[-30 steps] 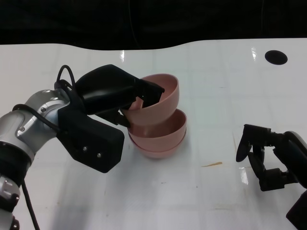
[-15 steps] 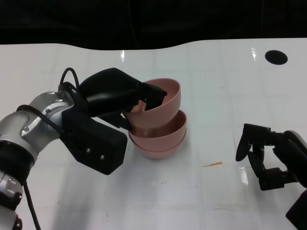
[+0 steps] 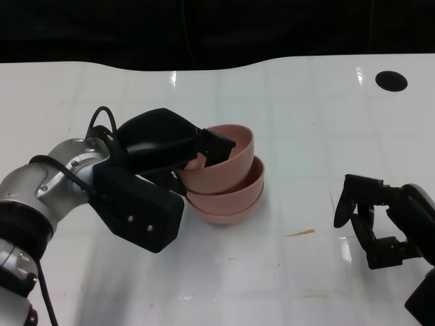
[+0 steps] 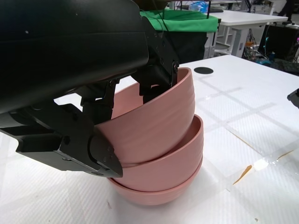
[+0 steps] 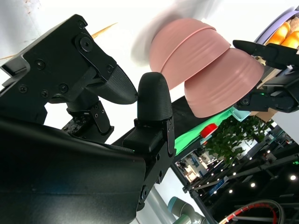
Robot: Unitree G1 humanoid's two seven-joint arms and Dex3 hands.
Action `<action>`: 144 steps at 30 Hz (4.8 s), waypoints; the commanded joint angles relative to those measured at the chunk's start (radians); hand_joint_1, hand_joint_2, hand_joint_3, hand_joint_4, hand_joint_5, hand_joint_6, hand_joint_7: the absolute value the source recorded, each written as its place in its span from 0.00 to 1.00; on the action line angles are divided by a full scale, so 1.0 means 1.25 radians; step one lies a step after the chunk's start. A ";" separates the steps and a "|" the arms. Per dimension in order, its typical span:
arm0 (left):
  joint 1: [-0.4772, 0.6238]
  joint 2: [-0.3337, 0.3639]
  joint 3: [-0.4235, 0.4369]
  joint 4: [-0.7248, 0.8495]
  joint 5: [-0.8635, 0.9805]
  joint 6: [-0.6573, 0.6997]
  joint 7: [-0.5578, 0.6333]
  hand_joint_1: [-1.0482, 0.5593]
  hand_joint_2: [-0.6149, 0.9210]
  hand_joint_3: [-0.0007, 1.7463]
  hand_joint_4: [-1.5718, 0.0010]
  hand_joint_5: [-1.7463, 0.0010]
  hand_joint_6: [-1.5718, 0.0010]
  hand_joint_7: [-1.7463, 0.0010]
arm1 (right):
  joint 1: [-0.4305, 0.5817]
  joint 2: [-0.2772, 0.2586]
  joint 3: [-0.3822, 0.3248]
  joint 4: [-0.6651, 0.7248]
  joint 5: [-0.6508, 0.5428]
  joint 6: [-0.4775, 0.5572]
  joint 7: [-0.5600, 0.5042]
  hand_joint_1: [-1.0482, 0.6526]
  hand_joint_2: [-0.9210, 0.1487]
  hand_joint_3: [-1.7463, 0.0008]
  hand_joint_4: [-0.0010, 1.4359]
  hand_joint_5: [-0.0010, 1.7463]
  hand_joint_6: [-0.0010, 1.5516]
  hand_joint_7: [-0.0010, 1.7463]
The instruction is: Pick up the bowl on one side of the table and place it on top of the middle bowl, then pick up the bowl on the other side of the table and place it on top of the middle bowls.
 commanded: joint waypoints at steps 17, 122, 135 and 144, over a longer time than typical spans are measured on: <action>-0.042 -0.012 -0.026 0.055 0.030 -0.009 0.030 0.67 0.99 0.01 0.56 0.00 0.55 0.21 | 0.011 -0.018 -0.011 -0.021 0.005 0.009 -0.005 0.60 0.50 0.13 0.63 1.00 0.44 0.97; 0.083 0.003 0.119 -0.070 -0.385 0.018 -0.289 0.02 1.00 0.09 0.53 1.00 0.58 1.00 | 0.015 -0.031 -0.007 -0.013 0.008 0.000 -0.005 0.60 0.51 0.13 0.63 1.00 0.43 0.99; 0.155 -0.002 0.205 -0.132 -0.518 0.043 -0.397 0.20 1.00 0.07 0.49 0.98 0.59 1.00 | 0.012 -0.033 -0.008 -0.009 0.003 0.001 -0.010 0.61 0.52 0.11 0.63 1.00 0.43 0.98; 0.213 -0.008 0.258 -0.158 -0.584 0.032 -0.439 0.32 1.00 0.11 0.47 0.98 0.58 0.99 | 0.013 -0.032 -0.008 -0.006 0.003 -0.002 -0.012 0.61 0.52 0.11 0.63 1.00 0.43 0.99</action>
